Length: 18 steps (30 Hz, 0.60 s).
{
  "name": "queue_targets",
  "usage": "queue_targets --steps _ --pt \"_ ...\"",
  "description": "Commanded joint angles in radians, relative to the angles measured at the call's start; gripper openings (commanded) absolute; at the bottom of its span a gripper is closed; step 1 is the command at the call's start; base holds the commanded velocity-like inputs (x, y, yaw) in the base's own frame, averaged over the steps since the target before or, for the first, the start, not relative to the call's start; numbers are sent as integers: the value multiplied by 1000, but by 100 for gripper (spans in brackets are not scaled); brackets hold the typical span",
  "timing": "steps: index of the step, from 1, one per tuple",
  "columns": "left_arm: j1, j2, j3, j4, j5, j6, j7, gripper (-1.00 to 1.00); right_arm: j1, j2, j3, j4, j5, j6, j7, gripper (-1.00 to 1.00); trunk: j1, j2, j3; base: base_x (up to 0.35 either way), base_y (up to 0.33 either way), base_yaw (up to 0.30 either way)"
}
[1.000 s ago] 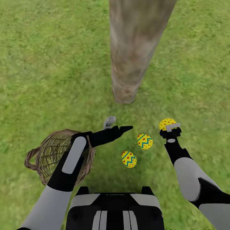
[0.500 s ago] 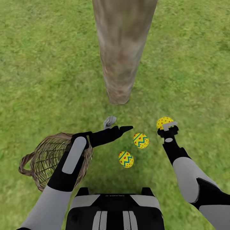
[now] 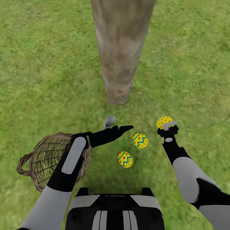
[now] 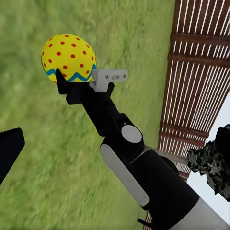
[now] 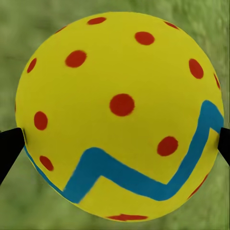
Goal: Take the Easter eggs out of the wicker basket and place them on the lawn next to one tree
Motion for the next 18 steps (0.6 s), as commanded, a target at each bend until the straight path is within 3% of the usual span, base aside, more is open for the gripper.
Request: queue_targets --steps 1,5,12,18 --pt "0 -1 1 0 1 4 1 100 -1 0 -5 1 10 -2 -3 -100 0 0 0 0 -289 0" --pt "0 -1 1 0 1 4 0 100 -1 0 -5 1 10 -2 -3 -100 0 0 0 0 -312 0" --pt "0 -1 1 0 1 4 -1 100 -1 1 -5 1 10 -2 -4 -100 0 0 0 0 -40 0" --pt "0 -1 1 0 2 4 -1 100 -1 2 -5 1 10 -2 -5 -100 0 0 0 53 -234 235"
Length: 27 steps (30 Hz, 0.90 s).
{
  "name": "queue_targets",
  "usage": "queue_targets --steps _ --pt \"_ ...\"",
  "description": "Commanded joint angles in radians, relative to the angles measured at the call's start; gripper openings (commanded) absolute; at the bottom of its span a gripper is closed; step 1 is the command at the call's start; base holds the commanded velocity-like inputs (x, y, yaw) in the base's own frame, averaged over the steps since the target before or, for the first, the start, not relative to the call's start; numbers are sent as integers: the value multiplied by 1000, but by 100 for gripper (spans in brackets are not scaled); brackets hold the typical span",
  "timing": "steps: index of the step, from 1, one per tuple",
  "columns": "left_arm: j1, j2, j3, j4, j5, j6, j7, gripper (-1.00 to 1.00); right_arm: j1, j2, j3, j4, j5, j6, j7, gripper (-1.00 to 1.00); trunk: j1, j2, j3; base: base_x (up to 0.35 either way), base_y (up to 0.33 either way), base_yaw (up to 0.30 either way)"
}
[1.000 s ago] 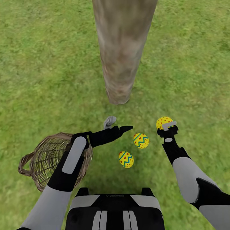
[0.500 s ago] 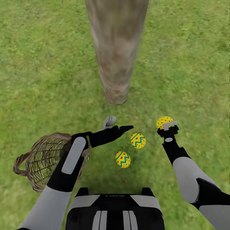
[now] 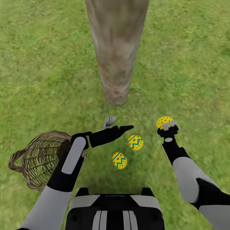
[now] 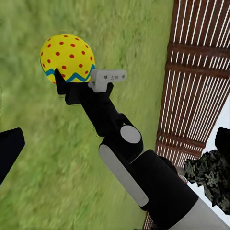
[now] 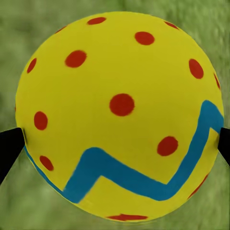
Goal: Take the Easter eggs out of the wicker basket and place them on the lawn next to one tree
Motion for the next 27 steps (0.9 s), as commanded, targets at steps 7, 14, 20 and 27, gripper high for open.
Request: queue_targets --steps 7,14,20,27 --pt "-1 0 0 0 2 4 1 100 1 31 -4 11 17 -2 -3 -100 0 0 0 2 -9 288" --pt "-1 -3 0 0 2 4 1 100 1 34 -3 11 17 -2 -3 -100 0 0 0 0 -110 288" --pt "-1 -3 0 0 2 3 1 100 1 36 -3 28 19 -4 1 -100 0 0 0 0 -148 77" --pt "-1 -3 0 0 2 4 1 100 1 30 64 116 20 -8 -2 -100 8 -14 -7 0 -1 0"
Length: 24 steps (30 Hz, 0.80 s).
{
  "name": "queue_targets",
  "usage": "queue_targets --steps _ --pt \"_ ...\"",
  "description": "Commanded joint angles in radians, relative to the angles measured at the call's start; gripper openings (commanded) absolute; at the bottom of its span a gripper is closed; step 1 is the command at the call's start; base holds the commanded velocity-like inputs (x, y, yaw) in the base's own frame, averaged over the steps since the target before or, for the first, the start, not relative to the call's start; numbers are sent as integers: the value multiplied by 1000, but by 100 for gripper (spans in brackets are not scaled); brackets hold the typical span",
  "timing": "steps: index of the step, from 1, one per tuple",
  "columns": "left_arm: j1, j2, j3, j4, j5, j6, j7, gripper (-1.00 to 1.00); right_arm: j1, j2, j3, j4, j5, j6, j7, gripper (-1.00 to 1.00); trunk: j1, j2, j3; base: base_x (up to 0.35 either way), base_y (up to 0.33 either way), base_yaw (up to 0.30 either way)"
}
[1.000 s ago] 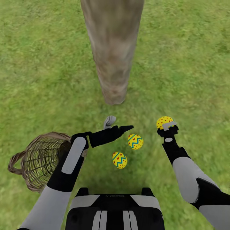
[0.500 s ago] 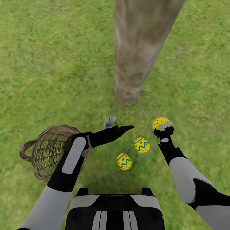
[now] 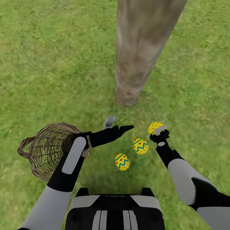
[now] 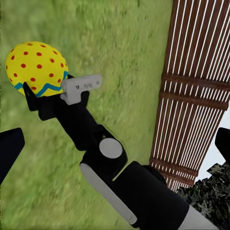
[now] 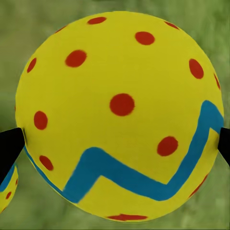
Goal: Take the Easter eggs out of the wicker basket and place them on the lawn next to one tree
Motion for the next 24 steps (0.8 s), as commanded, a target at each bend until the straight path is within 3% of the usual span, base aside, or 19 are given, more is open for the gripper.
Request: queue_targets --steps 1,24 --pt "0 0 1 0 2 4 1 100 -1 1 1 1 8 -3 -3 -100 4 -7 -4 0 0 0" --pt "0 -2 -1 0 2 4 1 100 -1 2 3 -9 6 0 -11 -100 92 -168 -76 0 0 0"
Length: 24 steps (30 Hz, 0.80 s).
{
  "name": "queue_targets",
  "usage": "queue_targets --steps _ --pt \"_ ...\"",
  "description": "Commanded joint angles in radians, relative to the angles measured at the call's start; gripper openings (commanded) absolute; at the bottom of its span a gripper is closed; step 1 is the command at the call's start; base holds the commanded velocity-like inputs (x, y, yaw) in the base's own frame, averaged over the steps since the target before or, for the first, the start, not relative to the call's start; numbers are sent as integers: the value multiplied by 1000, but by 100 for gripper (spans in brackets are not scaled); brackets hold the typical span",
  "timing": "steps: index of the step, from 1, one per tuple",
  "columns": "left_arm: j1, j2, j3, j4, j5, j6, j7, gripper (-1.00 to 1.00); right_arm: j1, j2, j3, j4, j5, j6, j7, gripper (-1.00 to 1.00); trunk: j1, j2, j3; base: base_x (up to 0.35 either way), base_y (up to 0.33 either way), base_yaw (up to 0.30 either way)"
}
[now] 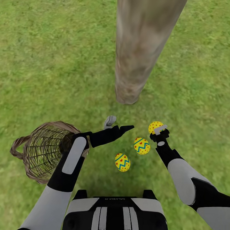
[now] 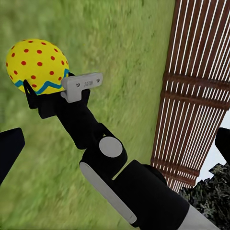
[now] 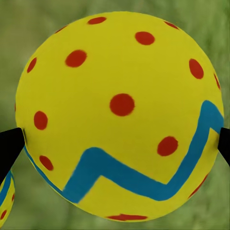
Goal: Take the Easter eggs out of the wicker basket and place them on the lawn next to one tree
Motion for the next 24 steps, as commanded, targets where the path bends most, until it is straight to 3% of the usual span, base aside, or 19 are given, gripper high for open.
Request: queue_targets --steps 1,17,20,24 --pt "0 0 1 0 2 4 1 100 -1 1 -7 1 10 -2 -3 -100 4 -7 -4 0 0 0" --pt "0 -2 -5 -2 4 4 1 100 -1 -6 -7 9 12 3 -3 -100 65 -119 -54 0 0 0" --pt "0 -2 -5 -2 4 4 1 100 -1 -8 -8 11 13 61 -3 -100 77 -140 -63 0 0 0" --pt "0 -2 -5 -2 4 4 1 100 -1 -7 -8 11 13 63 -3 -100 92 -168 -76 0 0 0"
